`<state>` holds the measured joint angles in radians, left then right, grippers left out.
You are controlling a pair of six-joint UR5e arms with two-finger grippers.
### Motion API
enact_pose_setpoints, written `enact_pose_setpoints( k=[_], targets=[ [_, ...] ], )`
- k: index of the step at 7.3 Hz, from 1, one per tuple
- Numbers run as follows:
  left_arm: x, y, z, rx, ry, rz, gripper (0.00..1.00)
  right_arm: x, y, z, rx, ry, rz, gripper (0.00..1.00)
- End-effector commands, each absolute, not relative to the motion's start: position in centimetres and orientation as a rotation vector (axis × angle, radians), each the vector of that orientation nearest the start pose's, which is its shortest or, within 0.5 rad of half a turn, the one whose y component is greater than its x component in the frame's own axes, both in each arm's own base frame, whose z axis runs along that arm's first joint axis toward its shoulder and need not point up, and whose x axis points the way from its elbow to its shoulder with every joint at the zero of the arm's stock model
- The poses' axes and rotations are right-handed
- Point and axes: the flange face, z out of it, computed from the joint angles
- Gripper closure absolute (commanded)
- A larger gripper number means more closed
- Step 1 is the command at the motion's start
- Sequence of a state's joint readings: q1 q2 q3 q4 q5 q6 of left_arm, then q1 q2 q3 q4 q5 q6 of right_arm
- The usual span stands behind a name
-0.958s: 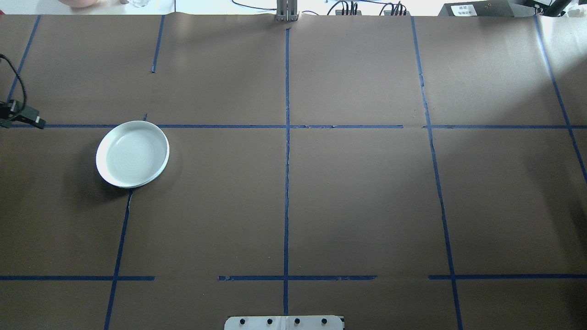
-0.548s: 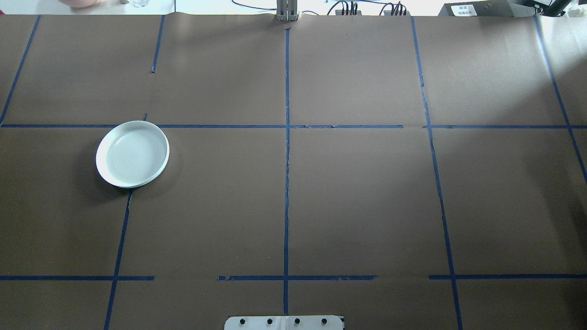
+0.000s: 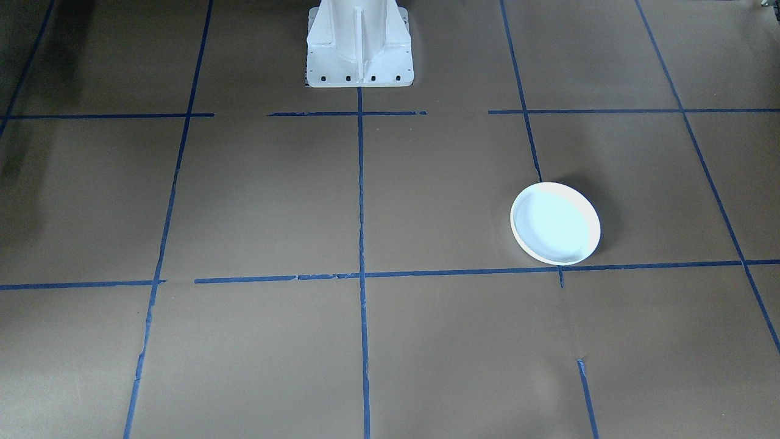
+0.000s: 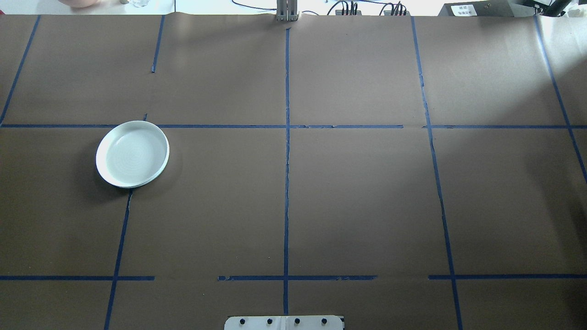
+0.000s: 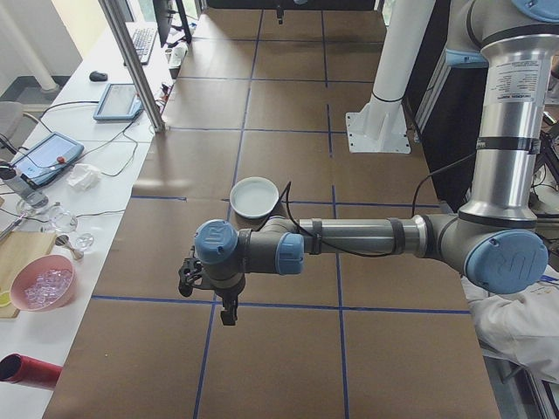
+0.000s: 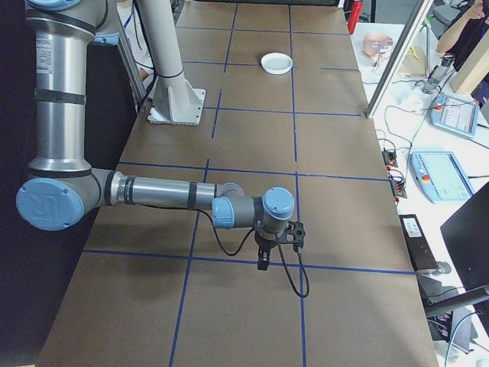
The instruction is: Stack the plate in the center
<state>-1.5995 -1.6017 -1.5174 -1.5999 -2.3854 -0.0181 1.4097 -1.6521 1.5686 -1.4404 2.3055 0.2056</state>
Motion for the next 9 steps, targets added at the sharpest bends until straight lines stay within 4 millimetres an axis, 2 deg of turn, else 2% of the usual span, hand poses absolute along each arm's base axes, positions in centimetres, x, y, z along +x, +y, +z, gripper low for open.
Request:
enact_pose_setpoints(
  k=[1,2,5,7,9],
  targets=[
    [-7.3,-50.4,64.1,0.032,0.906,-0.038,0.00,-0.8,-46.4,68.8,-0.091,-0.730,0.026,0.00],
    [-7.3,-50.4,63.8,0.036,0.906,-0.036,0.00,-0.9,-46.4,68.8,-0.091,-0.730,0.024,0.00],
    [-7.4,-49.5,64.8,0.027,0.896,-0.036,0.00,-0.9,-46.5,68.8,-0.090,-0.731,0.024,0.00],
    [-7.6,-48.0,66.4,0.007,0.853,-0.043,0.00,-0.9,-46.5,68.8,-0.090,-0.731,0.024,0.00],
    [-8.1,-48.0,67.1,0.055,0.778,0.073,0.00,-0.9,-46.5,68.8,-0.090,-0.731,0.024,0.00]
  ],
)
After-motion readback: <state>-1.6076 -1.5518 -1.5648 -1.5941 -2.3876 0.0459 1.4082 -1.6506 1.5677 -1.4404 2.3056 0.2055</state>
